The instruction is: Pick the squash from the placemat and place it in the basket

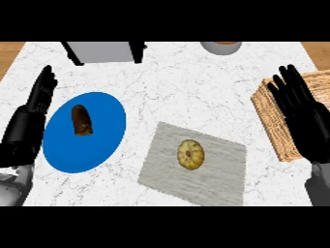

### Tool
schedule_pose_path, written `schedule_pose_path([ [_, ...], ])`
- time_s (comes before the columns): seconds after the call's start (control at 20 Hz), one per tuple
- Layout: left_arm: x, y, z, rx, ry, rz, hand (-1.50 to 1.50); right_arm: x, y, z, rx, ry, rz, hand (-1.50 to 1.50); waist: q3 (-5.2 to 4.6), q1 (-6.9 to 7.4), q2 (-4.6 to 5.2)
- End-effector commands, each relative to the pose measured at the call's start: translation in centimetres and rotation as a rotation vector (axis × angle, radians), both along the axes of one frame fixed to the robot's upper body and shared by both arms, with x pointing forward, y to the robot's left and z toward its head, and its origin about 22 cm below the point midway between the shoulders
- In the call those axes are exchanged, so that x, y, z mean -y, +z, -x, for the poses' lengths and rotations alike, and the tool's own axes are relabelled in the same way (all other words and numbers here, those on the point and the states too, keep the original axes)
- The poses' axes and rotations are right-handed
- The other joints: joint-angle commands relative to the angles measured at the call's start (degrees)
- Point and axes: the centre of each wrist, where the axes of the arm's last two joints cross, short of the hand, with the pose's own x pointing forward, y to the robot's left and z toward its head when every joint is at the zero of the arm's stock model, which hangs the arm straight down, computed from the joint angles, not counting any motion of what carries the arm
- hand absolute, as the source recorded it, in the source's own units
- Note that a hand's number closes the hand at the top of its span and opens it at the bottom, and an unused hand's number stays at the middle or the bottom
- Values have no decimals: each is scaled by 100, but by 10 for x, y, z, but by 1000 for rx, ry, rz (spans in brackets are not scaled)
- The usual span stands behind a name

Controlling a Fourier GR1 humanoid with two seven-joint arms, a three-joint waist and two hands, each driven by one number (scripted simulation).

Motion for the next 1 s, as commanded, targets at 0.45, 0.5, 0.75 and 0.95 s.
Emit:
schedule_pose_path([
  [0.45,0,-114,51,-736,50,191,0,-161,-6,23,194,856,565,150,-228,917,361],
  [0.5,-1,-120,57,-745,53,194,0,-178,-16,34,204,868,616,-150,-226,803,296],
  [0.75,-14,-119,56,-786,104,203,0,-228,-29,44,278,770,976,-150,-215,427,200],
  [0.95,-16,-128,71,-816,113,221,0,-229,6,15,426,546,1376,-150,-236,324,93],
])
